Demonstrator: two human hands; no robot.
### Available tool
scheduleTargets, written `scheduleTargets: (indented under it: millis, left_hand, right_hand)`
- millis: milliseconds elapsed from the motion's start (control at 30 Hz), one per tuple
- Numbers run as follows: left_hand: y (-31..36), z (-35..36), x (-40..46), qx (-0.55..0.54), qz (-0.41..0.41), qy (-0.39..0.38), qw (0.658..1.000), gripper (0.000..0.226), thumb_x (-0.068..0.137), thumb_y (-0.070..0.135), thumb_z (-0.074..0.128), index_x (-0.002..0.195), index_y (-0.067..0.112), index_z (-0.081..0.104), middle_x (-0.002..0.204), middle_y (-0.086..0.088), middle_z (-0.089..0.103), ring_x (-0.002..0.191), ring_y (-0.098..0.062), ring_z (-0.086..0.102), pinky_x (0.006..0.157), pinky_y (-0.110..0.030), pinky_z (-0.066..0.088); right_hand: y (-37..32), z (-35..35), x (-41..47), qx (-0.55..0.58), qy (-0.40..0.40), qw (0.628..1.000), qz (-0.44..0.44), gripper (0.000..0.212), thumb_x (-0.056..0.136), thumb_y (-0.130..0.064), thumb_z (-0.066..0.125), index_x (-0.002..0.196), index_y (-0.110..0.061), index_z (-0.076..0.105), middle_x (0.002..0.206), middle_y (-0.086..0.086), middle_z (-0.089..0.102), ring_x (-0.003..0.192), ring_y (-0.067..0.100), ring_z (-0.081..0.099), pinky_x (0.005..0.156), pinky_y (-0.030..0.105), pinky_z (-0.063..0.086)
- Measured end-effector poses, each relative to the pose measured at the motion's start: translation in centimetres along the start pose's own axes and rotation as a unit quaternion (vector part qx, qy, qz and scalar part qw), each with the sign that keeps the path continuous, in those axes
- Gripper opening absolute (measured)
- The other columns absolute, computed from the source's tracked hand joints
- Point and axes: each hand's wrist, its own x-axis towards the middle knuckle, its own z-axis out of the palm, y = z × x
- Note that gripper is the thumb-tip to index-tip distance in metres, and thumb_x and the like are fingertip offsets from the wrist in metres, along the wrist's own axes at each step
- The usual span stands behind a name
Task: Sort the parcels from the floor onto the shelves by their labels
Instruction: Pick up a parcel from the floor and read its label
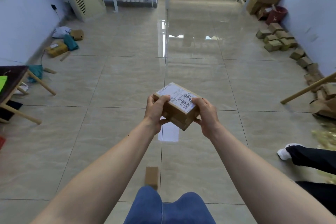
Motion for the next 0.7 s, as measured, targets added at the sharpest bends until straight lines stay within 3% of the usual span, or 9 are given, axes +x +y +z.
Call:
scheduleTargets:
  millis: [133, 233, 400, 500, 600, 700]
  left_hand:
    - [0.1, 0.8, 0.0, -0.038, 0.019, 0.038, 0.998, 0.045, 0.075, 0.034, 0.073, 0.114, 0.029, 0.052, 0.125, -0.01, 0.061, 0.108, -0.028, 0.062, 0.073, -0.047, 0.06]
    - [-0.1, 1.3, -0.3, -0.053, 0.024, 0.055, 0.997, 0.063, 0.067, 0.04, 0.079, 0.122, 0.032, 0.05, 0.135, -0.012, 0.05, 0.116, -0.031, 0.058, 0.082, -0.054, 0.058]
    - [0.1, 1.0, -0.6, -0.039, 0.013, 0.029, 0.999, 0.079, 0.065, 0.042, 0.083, 0.13, 0.032, 0.041, 0.128, -0.007, 0.054, 0.111, -0.025, 0.058, 0.085, -0.054, 0.056]
    - [0.7, 0.6, -0.7, -0.026, 0.007, 0.026, 0.999, 0.076, 0.071, 0.046, 0.077, 0.135, 0.03, 0.038, 0.118, -0.005, 0.056, 0.102, -0.023, 0.06, 0.074, -0.045, 0.06]
    - [1.3, 0.2, -0.8, -0.008, -0.008, 0.008, 1.0, 0.068, 0.074, 0.047, 0.07, 0.133, 0.031, 0.042, 0.119, -0.005, 0.06, 0.103, -0.025, 0.064, 0.073, -0.042, 0.061]
    - [1.5, 0.1, -1.3, 0.031, -0.024, -0.035, 0.999, 0.06, 0.068, 0.043, 0.067, 0.125, 0.032, 0.052, 0.113, -0.004, 0.064, 0.09, -0.025, 0.062, 0.072, -0.039, 0.057]
  right_hand:
    - [0.2, 0.3, -0.1, -0.021, -0.013, 0.998, 0.054, 0.066, 0.082, -0.045, 0.071, 0.135, -0.02, 0.042, 0.121, 0.003, 0.065, 0.105, 0.02, 0.065, 0.082, 0.049, 0.058]
    - [0.2, 0.5, -0.3, -0.022, -0.009, 0.996, 0.084, 0.084, 0.075, -0.053, 0.075, 0.139, -0.016, 0.036, 0.127, 0.009, 0.061, 0.11, 0.029, 0.065, 0.083, 0.051, 0.058]
    - [-0.7, 0.0, -0.2, -0.002, 0.006, 0.997, 0.078, 0.079, 0.068, -0.049, 0.077, 0.13, -0.008, 0.051, 0.127, 0.015, 0.061, 0.112, 0.034, 0.064, 0.07, 0.041, 0.059]
    - [-1.2, -0.5, 0.0, -0.008, 0.014, 0.997, 0.072, 0.076, 0.062, -0.047, 0.073, 0.125, -0.009, 0.056, 0.115, 0.01, 0.062, 0.103, 0.03, 0.063, 0.069, 0.039, 0.056]
    - [-1.6, -0.9, 0.1, -0.017, 0.016, 0.998, 0.063, 0.054, 0.063, -0.045, 0.069, 0.108, -0.015, 0.063, 0.101, 0.005, 0.061, 0.09, 0.025, 0.06, 0.066, 0.036, 0.053]
    - [-1.8, -1.2, 0.2, -0.024, 0.019, 0.998, 0.057, 0.033, 0.065, -0.043, 0.065, 0.091, -0.023, 0.065, 0.093, 0.001, 0.061, 0.083, 0.02, 0.059, 0.066, 0.033, 0.051]
